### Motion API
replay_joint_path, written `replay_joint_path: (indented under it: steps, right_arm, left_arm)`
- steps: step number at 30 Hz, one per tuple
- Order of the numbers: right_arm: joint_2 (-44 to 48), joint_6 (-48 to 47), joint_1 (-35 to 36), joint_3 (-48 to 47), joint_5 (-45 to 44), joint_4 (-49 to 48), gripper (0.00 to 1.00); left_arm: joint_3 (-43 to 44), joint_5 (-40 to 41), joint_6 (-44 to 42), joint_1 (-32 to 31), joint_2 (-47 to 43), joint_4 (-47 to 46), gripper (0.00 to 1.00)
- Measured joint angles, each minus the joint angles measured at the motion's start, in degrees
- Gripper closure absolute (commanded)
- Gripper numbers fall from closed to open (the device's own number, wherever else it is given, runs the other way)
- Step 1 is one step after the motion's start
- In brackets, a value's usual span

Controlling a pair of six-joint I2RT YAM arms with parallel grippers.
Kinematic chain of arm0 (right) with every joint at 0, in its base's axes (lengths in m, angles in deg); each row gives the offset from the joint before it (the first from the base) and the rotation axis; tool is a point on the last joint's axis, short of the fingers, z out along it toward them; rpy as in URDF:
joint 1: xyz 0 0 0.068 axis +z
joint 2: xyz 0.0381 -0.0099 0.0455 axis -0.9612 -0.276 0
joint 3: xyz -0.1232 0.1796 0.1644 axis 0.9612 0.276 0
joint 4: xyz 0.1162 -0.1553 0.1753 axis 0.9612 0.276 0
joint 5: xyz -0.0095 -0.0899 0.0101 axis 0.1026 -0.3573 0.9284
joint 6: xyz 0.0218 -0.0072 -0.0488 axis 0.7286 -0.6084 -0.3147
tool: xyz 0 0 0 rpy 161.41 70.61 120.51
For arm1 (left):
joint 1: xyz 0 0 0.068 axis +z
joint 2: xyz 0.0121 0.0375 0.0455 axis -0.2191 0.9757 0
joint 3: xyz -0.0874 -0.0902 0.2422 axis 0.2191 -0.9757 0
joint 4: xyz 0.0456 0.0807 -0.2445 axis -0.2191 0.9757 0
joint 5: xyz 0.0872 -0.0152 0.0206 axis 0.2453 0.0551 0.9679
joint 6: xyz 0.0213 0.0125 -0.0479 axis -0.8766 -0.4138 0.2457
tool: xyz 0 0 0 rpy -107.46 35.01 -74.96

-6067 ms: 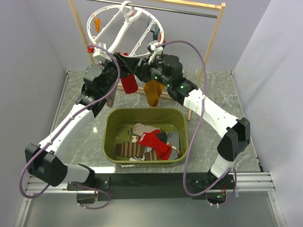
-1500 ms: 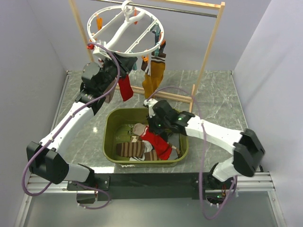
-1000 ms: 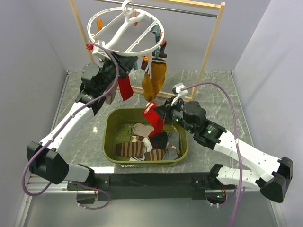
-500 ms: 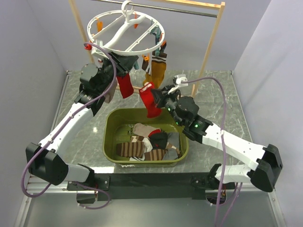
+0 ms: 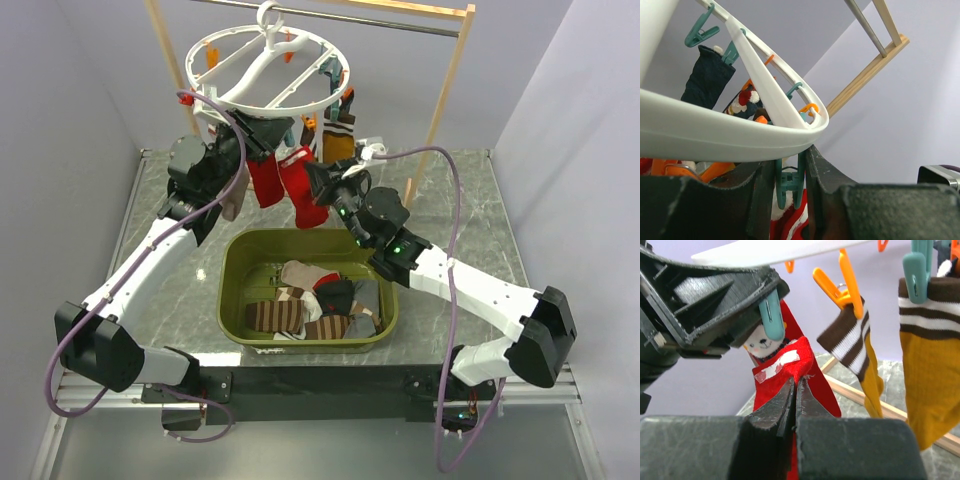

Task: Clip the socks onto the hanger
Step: Clamp the sock onto the hanger.

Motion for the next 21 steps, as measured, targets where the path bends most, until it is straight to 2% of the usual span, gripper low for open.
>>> replay_joint_path:
  steps: [21]
  right_arm:
    - [-2.8,-1.29,-0.15,-3.08,1.2,-2.03,1.0]
  left_arm:
    - [-0.79,-1.25,-0.09,0.02,-0.04,-1.6,0.74]
